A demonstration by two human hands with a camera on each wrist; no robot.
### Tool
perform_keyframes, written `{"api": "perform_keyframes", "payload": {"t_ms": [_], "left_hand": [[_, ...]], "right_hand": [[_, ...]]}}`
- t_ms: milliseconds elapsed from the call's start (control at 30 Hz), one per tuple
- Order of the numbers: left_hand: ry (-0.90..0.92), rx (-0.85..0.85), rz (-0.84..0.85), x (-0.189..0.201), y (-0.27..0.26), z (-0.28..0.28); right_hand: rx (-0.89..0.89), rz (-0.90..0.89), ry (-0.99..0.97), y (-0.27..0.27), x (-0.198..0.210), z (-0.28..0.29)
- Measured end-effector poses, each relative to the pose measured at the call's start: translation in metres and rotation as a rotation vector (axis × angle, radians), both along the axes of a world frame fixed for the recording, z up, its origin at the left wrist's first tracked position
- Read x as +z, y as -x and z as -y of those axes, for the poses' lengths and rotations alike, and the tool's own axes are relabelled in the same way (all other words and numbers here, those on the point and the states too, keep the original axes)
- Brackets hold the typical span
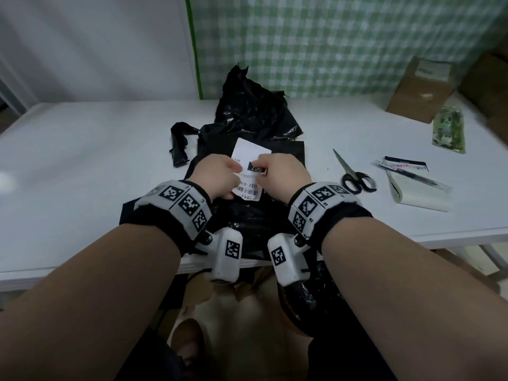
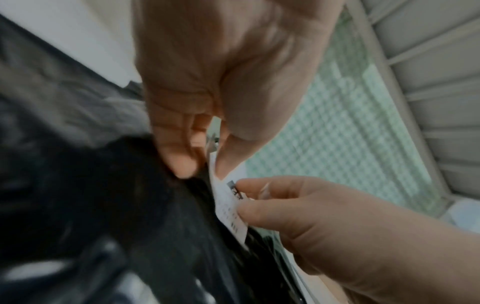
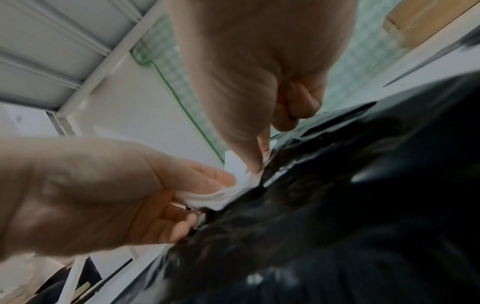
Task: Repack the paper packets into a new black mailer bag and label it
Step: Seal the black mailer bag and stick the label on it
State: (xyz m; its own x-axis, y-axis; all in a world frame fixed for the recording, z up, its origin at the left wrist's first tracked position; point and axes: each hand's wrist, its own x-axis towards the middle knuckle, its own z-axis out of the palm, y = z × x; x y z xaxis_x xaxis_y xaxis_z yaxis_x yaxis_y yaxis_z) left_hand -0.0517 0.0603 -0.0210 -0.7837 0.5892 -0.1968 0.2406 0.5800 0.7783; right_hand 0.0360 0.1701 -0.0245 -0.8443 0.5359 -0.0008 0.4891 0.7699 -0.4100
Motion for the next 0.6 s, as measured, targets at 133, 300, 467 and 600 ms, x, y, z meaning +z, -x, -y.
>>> {"api": "perform_keyframes", "payload": {"t_ms": [133,300,467,600], "left_hand": [[0.361,-0.123,-0.466,0.015,0.006,-0.008],[0.203,-0.415,-0.506,0.021,-0.001,-0.026],[0.506,-0.578,-0.374,0.006,0.001,-0.034],[0.609,-0.572,-0.403,0.001,0.001,-0.035]], "right_hand": [[-0.013,0.018,0.001,0.004,0.000,-0.003],[0.053,0.158,0.000,0.012,-0.001,-0.012],[0.120,0.236,-0.047,0.010,-0.006,-0.013],[0.160,0.306,0.001,0.010,-0.006,-0.018]]}}
